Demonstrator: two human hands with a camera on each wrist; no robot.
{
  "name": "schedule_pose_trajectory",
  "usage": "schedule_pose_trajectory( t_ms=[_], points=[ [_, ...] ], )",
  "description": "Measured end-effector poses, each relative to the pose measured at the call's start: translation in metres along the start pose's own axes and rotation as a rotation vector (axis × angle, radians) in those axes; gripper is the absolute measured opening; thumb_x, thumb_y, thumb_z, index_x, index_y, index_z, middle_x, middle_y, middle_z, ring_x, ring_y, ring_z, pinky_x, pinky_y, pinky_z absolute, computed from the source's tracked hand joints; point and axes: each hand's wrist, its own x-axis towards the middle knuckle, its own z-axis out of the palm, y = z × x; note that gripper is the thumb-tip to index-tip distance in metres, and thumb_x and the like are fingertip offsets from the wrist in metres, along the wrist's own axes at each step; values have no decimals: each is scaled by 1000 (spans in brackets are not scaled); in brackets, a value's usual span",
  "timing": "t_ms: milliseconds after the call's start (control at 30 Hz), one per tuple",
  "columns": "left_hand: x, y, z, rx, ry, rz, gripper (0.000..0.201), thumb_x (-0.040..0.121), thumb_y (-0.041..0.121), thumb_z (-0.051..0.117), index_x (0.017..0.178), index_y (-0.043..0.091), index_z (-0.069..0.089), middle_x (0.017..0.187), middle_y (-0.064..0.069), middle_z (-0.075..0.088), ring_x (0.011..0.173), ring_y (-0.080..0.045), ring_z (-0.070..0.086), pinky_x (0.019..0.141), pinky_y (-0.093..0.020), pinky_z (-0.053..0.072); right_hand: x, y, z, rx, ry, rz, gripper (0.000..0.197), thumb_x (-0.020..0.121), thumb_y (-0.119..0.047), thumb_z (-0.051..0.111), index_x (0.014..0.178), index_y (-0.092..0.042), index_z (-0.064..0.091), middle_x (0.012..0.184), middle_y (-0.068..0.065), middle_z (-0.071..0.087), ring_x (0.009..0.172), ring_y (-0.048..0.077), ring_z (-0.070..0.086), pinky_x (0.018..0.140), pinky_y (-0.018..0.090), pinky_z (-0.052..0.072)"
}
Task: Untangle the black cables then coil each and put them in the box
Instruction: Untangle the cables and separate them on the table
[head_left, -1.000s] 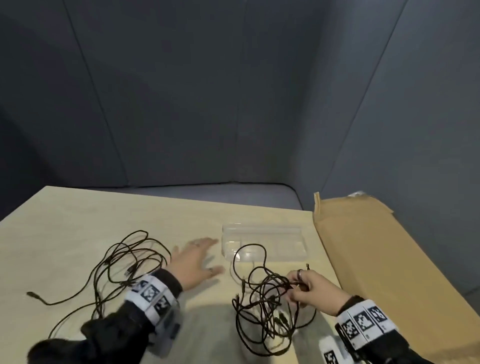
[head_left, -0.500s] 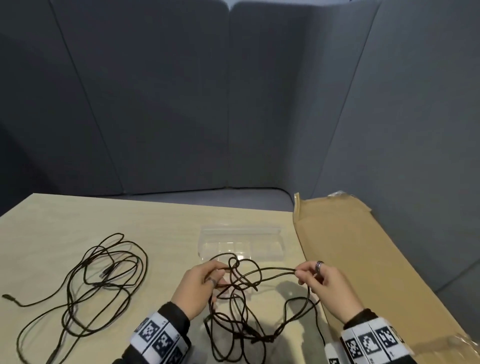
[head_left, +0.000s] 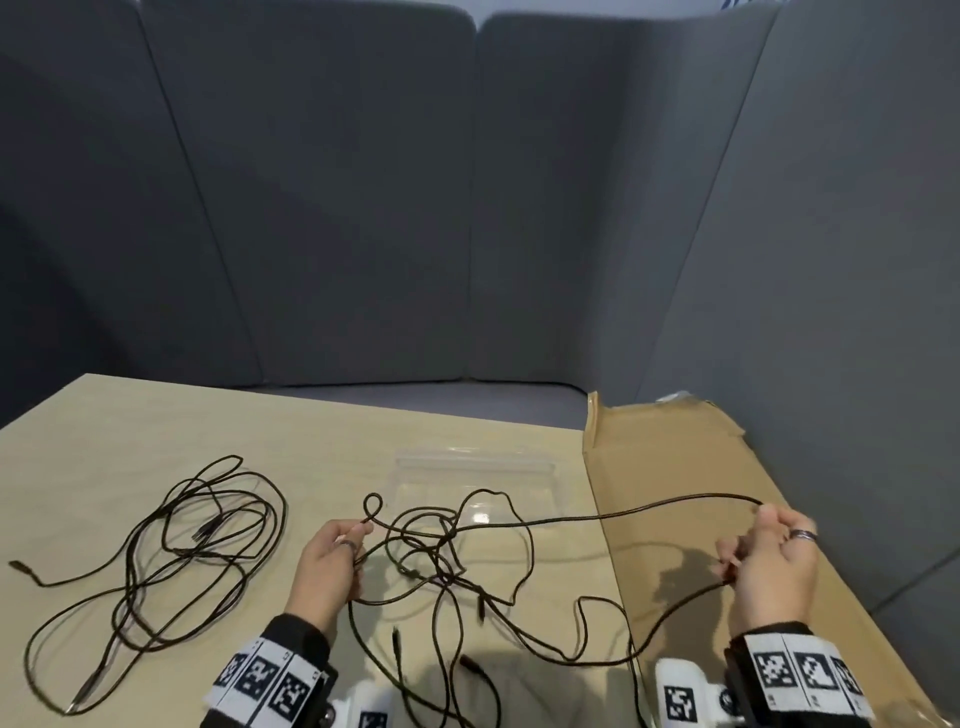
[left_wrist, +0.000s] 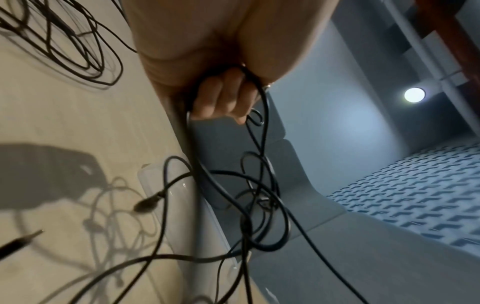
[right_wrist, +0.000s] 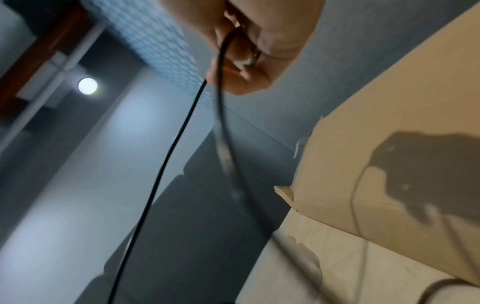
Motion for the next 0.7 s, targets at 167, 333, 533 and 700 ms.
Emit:
schedule_pose_trajectory(
  t_ms=[167,333,533,700],
  points=[
    [15,4,-12,-90,111,-70,23,98,7,37,91,9,59,46,5,24,40,-10,26,49,-24,34,21,-11,-11,156,206,-65,25,100,-24,35,78,-34,42,62,-6,35,33,0,35,32,11,27],
    [18,8,-7,-181,36,-53,19,99,14,40,91,15,58,48,8,24,40,-6,23,37,-16,26,41,2,-18,-161,168,-66,24,97,-18,42,76,-28,49,80,8,51,57,6,49,50,16,41],
    [5,35,8,-165,-245,-14,15,97,15,43,95,10,57,49,9,23,39,-4,15,36,-13,12,6,30,7,-1099,-256,-186,44,89,-26,58,130,-17,46,137,16,40,126,34,32,104,48,29],
    [-7,49,18,-205,-316,-22,14,96,13,44,94,6,56,64,-3,54,37,-3,19,33,-11,15,-56,16,59,-947,-497,-763,50,80,-41,58,127,-38,40,128,-10,37,117,15,38,98,36,26]
  ],
)
